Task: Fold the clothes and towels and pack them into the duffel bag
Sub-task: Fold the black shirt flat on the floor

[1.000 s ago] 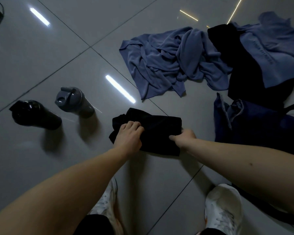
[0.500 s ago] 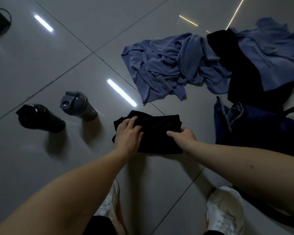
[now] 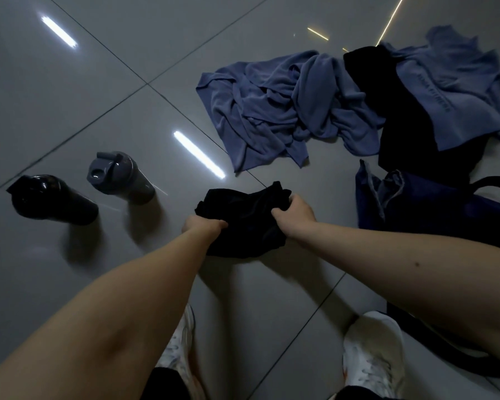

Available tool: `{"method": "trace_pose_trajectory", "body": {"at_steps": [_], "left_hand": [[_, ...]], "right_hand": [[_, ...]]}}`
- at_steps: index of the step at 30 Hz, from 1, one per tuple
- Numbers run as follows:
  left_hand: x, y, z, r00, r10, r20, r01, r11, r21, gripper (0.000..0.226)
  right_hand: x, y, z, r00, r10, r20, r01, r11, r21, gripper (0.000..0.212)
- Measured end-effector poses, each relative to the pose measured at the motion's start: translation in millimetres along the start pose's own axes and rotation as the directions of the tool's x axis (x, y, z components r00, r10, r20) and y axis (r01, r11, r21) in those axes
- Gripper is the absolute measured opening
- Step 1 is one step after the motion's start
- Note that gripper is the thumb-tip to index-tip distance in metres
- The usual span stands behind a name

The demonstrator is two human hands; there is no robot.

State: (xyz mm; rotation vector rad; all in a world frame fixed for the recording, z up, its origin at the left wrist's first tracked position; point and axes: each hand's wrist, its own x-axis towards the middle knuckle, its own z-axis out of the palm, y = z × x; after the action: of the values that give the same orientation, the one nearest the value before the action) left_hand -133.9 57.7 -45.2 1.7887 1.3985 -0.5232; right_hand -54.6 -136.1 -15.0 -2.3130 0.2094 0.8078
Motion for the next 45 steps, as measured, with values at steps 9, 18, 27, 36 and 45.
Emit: {"method": "trace_pose_trajectory", "body": {"at_steps": [9, 18, 27, 36, 45], "left_hand": [[-59.6, 33.4, 4.0, 0.907, 0.42, 0.03, -0.417, 0.906, -0.066, 0.052], [-173.3, 78.5, -3.0, 0.683, 0.724, -0.092, -0.725, 0.688, 0.032, 0.048], [-252.4, 103.7, 22.4, 0.34, 0.937, -0.077, -0.932, 0.346, 0.103, 0.046], [-306.3, 122.1, 73.6, 0.091, 0.986, 0.139, -0.991, 0.104, -0.084, 0.041], [-295.5, 137.8, 135.0, 0.524, 0.764, 0.377, -0.672, 0.643, -0.368, 0.039]], "right_hand": [[-25.3, -25.7, -12.7, 0.996, -0.081, 0.041, 0.077, 0.992, 0.1, 0.038], [-82.8, -53.5, -96.3, 0.985, -0.106, 0.138, 0.004, 0.805, 0.593, 0.027], [-121.6, -27.2, -174.5, 0.976, -0.156, 0.15, 0.003, 0.703, 0.711, 0.087], [-136.7, 51.1, -247.9, 0.998, 0.048, -0.041, -0.003, 0.688, 0.726, 0.055], [-162.7, 120.9, -283.0, 0.973, 0.058, -0.222, 0.05, 0.892, 0.45, 0.044]]}}
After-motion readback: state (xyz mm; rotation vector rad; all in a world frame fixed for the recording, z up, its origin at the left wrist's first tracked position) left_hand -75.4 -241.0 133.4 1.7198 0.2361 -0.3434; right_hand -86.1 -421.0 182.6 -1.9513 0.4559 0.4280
